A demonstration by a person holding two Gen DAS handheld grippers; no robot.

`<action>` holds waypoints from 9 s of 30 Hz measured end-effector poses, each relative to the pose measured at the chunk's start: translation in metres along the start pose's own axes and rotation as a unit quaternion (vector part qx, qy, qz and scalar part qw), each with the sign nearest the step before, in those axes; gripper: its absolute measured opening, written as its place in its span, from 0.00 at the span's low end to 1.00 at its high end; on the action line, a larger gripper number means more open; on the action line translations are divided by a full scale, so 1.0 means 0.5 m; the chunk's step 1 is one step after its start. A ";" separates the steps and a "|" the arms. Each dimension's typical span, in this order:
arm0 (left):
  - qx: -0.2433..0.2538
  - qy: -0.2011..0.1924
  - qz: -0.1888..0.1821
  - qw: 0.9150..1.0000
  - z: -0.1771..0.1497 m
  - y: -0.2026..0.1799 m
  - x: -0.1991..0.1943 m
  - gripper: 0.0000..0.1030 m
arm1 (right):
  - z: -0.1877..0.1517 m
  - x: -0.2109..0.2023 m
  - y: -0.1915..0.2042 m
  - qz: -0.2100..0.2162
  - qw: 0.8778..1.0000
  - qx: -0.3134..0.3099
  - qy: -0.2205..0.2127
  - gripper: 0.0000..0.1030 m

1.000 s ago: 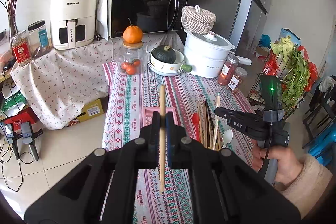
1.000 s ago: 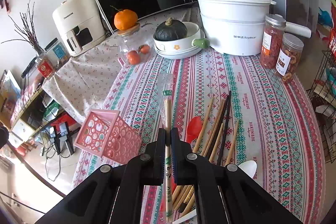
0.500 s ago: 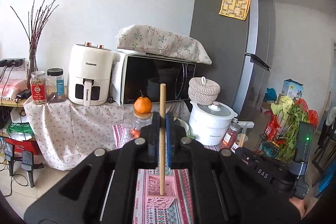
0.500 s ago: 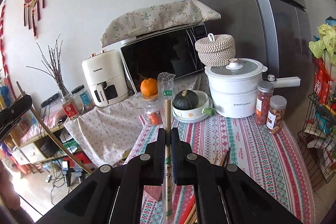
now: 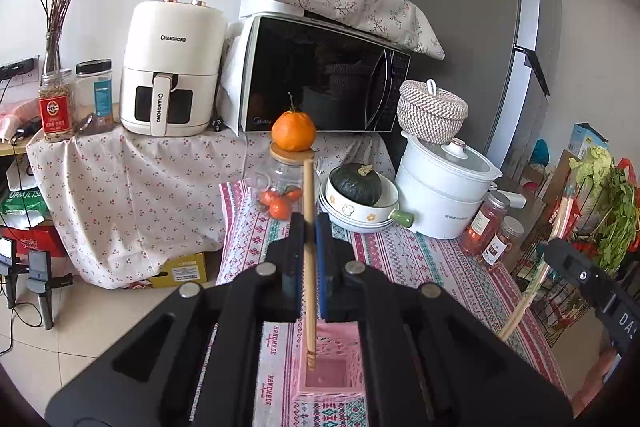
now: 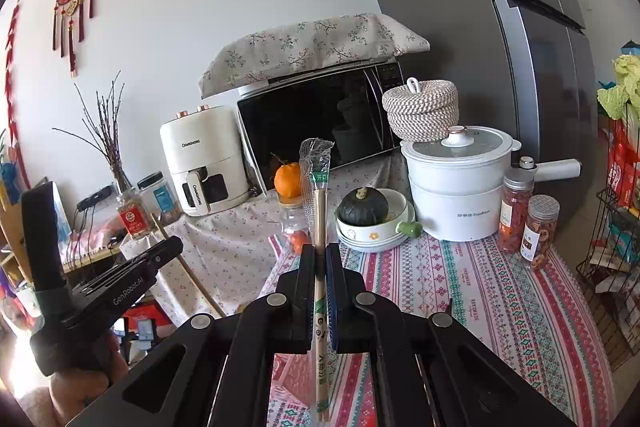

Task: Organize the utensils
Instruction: 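Carry both chopsticks over the pink basket and drop them in with both tools, then move the left tool to the red plastic spoon and grasp its handle, then lift the red spoon with the left tool while the right tool grasps the white spoon, then lower the red spoon into the pink basket with the left tool while the right tool inserts the white spoon, then lower the left tool onto the chopstick pile and grasp a wooden chopstick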

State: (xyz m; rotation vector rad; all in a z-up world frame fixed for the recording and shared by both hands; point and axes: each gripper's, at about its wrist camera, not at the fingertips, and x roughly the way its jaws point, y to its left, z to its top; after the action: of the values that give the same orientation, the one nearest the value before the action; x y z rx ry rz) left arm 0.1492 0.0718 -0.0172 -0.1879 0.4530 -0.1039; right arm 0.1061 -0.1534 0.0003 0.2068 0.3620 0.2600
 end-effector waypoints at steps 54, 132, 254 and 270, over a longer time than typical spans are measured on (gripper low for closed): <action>-0.033 0.195 0.036 0.980 -0.061 0.076 -0.031 0.83 | -0.033 0.137 0.079 0.029 0.996 -0.015 0.088 0.79; 0.062 0.218 -0.107 0.968 -0.125 -0.262 0.053 0.11 | -0.214 0.123 -0.423 -0.060 0.919 0.152 0.360 0.78; 0.113 0.310 -0.010 0.944 -0.224 -0.188 -0.018 0.97 | -0.106 0.030 -0.246 -0.123 0.956 -0.011 0.264 0.94; 0.154 0.362 -0.026 0.919 -0.246 -0.351 0.135 0.79 | -0.167 0.057 -0.434 -0.166 0.922 0.079 0.342 0.94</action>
State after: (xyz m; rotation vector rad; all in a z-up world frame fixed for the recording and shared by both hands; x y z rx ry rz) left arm 0.1449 -0.1288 -0.1186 0.1632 1.1622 -0.3002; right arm 0.1471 -0.3378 -0.1384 0.2045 1.1057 -0.0445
